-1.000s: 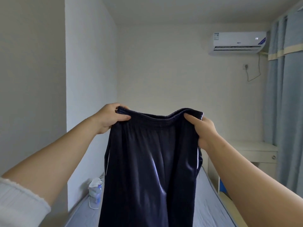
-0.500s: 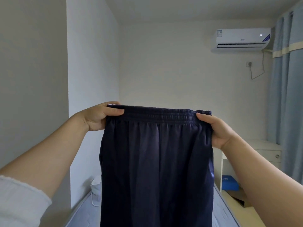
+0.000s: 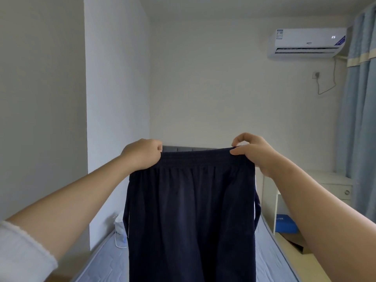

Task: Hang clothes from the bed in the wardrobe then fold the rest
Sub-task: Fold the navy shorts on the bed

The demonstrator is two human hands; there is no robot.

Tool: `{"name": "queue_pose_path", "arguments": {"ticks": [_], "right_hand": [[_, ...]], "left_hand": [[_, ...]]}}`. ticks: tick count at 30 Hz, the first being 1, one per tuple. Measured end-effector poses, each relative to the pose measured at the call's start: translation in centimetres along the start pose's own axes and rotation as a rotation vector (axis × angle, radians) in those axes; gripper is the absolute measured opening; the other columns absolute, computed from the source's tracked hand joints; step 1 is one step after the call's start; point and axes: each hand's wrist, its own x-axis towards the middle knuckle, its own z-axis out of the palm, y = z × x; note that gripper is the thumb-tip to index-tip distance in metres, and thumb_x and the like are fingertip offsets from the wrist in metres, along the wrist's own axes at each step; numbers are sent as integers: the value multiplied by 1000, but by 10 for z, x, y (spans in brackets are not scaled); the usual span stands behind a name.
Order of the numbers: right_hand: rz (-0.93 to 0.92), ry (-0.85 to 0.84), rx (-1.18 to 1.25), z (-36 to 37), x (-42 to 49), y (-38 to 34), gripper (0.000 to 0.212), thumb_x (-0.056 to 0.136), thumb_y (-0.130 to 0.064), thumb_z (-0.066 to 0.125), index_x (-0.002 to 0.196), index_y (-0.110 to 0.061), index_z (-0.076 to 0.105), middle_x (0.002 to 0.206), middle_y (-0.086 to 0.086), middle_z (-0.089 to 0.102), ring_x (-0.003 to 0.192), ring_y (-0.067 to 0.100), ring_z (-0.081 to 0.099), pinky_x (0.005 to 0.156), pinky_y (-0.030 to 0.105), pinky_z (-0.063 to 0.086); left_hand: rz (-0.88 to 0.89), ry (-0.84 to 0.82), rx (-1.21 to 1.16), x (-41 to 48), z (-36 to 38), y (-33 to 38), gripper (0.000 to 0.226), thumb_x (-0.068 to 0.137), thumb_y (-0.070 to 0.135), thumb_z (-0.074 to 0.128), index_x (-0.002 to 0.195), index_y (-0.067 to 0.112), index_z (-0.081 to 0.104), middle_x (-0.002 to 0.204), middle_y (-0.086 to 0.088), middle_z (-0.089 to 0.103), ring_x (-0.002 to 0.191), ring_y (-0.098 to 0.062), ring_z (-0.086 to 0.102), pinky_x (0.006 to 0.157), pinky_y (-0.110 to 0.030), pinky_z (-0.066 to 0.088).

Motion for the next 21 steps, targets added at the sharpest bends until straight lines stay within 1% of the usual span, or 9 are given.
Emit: {"name": "queue_pose_path", "arguments": {"ticks": [3,5,6,8,12,15,18,20,21], "right_hand": [[-57,-62,-256,0,3,-7,24,79,4,57,83,-21,57,87,10,63,70,23,53,63,29,45],[-74,-134,-391,6,4,-9,28,78,6,51,83,-22,55,87,9,61,70,22,50,65,30,43],[-88,-152,-457,11,5,-8,27,78,5,48,83,-22,54,85,6,59,68,20,49,62,26,41],[-113,-161,-594,19,7,-2,24,80,2,46,82,-21,53,80,-3,53,66,12,47,56,20,37],[-89,-115,-779,30,12,10,25,83,0,40,71,-20,50,74,-8,48,65,7,43,52,20,34],[-72,-65,-779,33,14,12,25,82,2,34,69,-16,47,74,-1,50,63,14,44,51,23,34],[-125,-25,-742,30,12,16,21,81,-1,31,74,-11,48,74,4,53,65,20,44,56,31,34],[-193,-14,-626,27,9,20,19,84,-10,33,72,-13,48,71,1,53,68,21,45,59,32,34],[-227,-19,-560,26,8,22,21,87,-22,37,71,-14,48,68,-1,52,68,19,46,59,32,34]], "left_hand": [[85,82,-192,4,1,-7,22,90,37,43,78,23,55,74,10,57,71,-14,51,58,-25,34],[190,-72,-226,2,-4,-4,27,76,64,56,75,37,58,73,23,59,73,2,52,62,-21,37],[238,-159,-184,1,-5,0,25,70,68,60,74,43,59,73,27,59,75,6,53,64,-20,39],[308,-213,-59,4,-2,4,18,71,60,66,69,43,59,71,23,59,72,4,54,63,-20,41],[348,-112,-2,11,0,11,24,82,49,60,66,34,51,68,12,53,66,-6,49,60,-26,37],[378,-123,-16,13,1,11,22,88,45,54,71,34,47,79,10,52,75,-11,49,69,-29,40],[368,-122,-115,14,-1,11,19,91,39,53,74,31,50,76,8,54,69,-9,48,66,-26,38],[368,-137,-194,13,-1,9,14,91,36,54,78,32,54,79,8,58,71,-8,50,67,-22,39],[371,-149,-218,12,-2,8,11,91,35,54,80,34,55,82,8,60,74,-8,51,69,-20,39]]}}
